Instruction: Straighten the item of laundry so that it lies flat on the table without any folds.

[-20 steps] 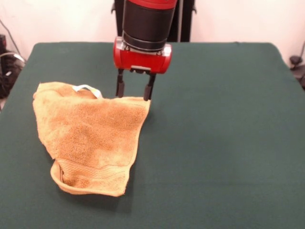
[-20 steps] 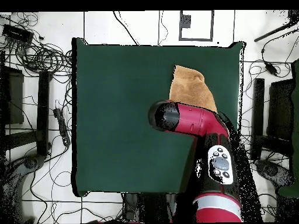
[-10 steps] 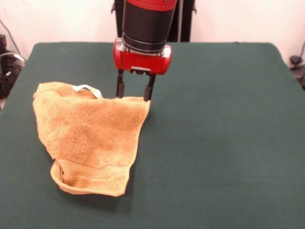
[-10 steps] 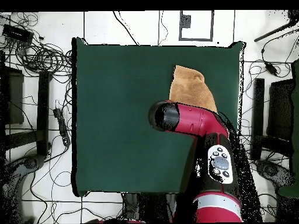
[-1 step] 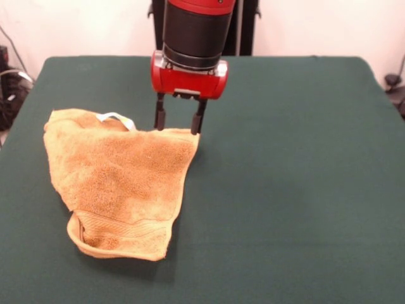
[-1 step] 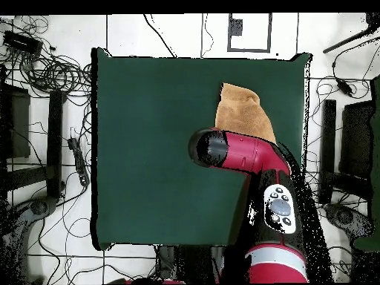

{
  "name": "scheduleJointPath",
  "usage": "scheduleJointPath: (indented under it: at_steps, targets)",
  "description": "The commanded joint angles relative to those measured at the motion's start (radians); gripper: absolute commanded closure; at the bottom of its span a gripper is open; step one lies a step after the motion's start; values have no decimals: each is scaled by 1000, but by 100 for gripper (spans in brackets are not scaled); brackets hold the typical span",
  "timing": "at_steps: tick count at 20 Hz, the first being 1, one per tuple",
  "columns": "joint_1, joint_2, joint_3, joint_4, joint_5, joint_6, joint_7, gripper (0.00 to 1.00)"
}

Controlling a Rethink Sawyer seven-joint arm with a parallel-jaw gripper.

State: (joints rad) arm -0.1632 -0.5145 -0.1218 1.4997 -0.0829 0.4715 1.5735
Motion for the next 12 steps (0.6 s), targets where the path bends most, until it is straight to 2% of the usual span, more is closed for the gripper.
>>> scheduleJointPath:
  at_steps: [1, 12]
  targets:
    - [39, 99, 85, 47, 4, -21, 154, 0]
    - [16, 100, 107, 27, -4, -16, 114, 0]
